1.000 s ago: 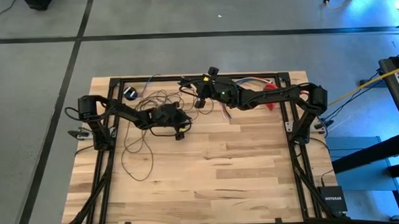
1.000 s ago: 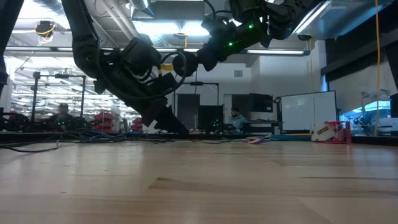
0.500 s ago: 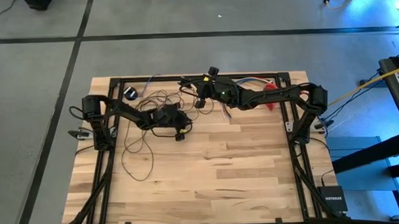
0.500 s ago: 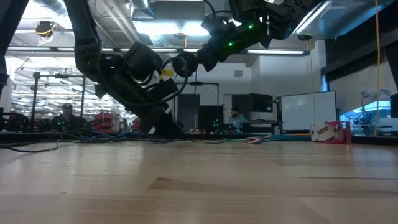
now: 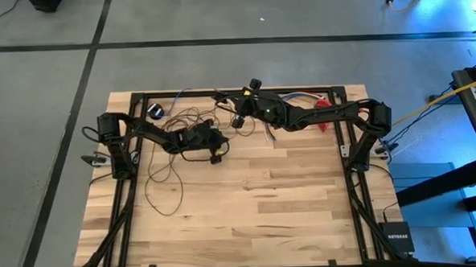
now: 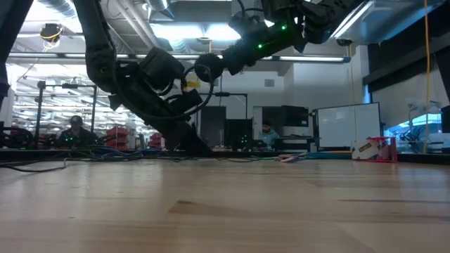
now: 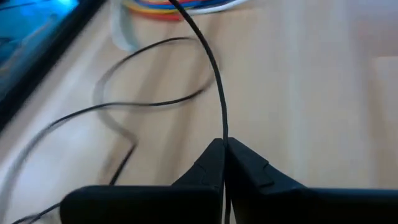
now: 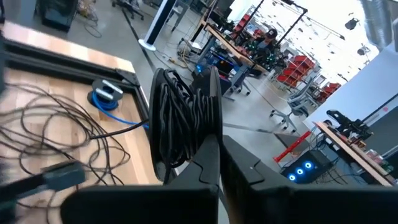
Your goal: Coiling cords
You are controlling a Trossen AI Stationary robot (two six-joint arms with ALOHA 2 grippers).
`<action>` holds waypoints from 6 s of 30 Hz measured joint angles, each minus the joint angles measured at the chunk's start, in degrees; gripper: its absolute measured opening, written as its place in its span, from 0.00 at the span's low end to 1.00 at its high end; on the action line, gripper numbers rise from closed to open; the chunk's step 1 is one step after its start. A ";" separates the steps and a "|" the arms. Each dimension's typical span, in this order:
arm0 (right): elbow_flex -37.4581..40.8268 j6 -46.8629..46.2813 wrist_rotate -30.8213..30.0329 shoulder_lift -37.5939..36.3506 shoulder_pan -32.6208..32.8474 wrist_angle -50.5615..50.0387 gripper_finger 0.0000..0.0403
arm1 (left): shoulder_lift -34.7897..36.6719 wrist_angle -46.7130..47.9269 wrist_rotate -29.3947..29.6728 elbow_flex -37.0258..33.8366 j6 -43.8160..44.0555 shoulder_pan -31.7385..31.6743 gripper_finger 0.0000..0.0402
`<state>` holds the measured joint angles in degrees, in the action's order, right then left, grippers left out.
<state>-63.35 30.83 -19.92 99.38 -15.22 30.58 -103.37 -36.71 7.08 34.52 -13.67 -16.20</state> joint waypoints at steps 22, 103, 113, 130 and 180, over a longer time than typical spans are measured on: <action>0.00 1.13 1.57 -4.84 2.10 -9.91 0.01 | 19.20 15.58 7.44 -0.17 -7.39 -11.56 0.00; -5.98 -3.85 0.29 5.49 -2.78 -13.94 0.01 | 16.09 -7.49 -5.96 0.65 1.22 -2.42 0.00; -6.44 -0.39 4.86 4.95 -2.65 -15.02 0.01 | 21.42 -0.64 -4.80 0.28 -0.51 -2.76 0.01; -9.25 -9.07 12.66 4.63 -2.37 -15.69 0.01 | 15.59 -0.72 -4.30 0.35 -0.43 -3.60 0.01; -9.29 -5.54 2.42 0.65 3.19 -34.94 0.01 | 36.35 20.56 -1.49 0.31 -0.55 -5.87 0.00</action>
<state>-72.64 25.29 -17.50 100.03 -12.03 -4.35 -67.03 -16.15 5.60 34.83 -14.22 -22.06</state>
